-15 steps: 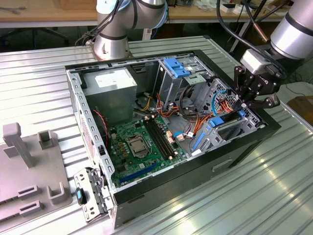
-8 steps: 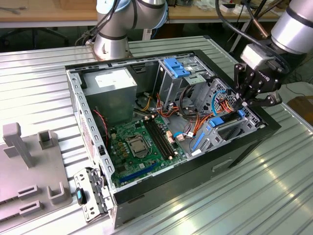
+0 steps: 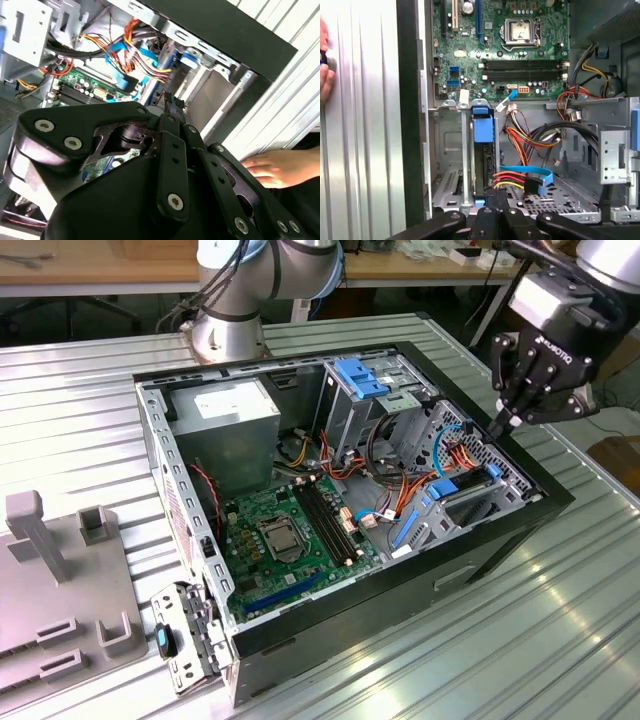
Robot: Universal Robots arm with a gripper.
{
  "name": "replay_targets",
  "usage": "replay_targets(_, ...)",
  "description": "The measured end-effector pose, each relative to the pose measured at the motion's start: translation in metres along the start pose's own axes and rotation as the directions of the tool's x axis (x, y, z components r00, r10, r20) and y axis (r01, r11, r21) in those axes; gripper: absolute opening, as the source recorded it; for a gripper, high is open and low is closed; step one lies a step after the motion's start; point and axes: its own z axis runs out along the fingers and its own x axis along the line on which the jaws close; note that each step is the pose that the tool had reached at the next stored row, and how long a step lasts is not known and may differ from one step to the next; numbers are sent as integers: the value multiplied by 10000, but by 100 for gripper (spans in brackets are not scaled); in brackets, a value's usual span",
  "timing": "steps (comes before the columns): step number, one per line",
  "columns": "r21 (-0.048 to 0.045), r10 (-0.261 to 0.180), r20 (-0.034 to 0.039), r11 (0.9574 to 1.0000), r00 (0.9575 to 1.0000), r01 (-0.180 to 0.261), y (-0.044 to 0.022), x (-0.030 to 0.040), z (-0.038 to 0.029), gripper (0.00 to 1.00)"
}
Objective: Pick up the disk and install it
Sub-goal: 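Insert the second disk wire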
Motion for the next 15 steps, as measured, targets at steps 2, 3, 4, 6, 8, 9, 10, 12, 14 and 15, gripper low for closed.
replay_targets(2, -2, -2, -104, 10000, 9999, 2, 5, -159, 2, 11)
replay_targets(3, -9, -3, -123, 10000, 9999, 3, 6, -202, 1, 11)
replay_targets(4, -30, -3, -149, 10000, 9999, 3, 8, -285, 3, 11)
replay_targets(6, -90, -4, -174, 10000, 9998, 3, 11, -350, 3, 11)
replay_targets(8, -124, -8, -334, 9999, 9994, 4, 12, -381, 5, 11)
replay_targets(9, -125, -10, -351, 9999, 9994, 6, 11, -385, 4, 11)
replay_targets(10, -126, -11, -351, 9999, 9994, 6, 11, -385, 4, 11)
replay_targets(12, -126, -11, -354, 9999, 9994, 6, 11, -386, 5, 17)
replay_targets(14, -128, -11, -356, 9999, 9994, 6, 12, -399, 36, 24)
replay_targets(15, -129, -11, -356, 9999, 9994, 7, 13, -414, 70, 30)
